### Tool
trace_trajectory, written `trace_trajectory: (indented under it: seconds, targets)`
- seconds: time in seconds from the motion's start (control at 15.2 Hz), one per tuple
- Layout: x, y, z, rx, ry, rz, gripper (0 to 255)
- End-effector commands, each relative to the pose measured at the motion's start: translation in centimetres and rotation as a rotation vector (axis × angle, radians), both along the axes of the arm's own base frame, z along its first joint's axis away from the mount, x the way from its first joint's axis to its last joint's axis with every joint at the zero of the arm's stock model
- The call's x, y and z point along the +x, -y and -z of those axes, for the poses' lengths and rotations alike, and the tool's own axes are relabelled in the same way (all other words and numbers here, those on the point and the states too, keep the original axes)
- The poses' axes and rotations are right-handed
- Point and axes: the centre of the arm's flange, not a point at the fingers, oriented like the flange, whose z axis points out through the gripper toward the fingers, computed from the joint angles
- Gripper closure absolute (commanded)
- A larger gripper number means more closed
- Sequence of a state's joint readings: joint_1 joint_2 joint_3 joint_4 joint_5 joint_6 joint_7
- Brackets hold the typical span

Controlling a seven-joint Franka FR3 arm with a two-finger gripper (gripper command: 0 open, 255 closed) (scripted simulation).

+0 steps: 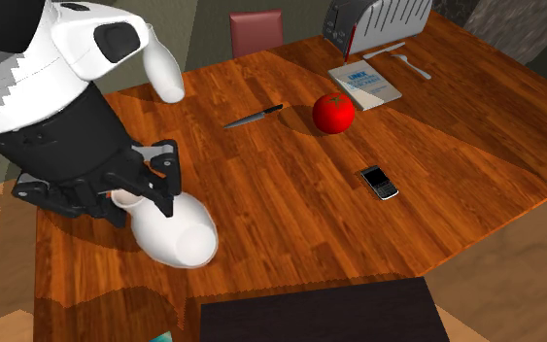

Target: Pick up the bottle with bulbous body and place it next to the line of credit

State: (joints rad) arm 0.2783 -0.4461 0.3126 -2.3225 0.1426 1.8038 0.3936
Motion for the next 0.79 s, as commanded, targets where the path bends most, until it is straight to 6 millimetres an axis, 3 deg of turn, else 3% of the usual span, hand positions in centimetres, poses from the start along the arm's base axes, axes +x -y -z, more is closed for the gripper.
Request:
trace_trajectory:
  seconds: [0.0, 0.73]
  targets:
    - [0.0, -0.1, 1.1, 0.000, 0.001, 0.000, 255]
    - [0.0, -0.1, 6.9, 0.000, 0.001, 0.000, 255]
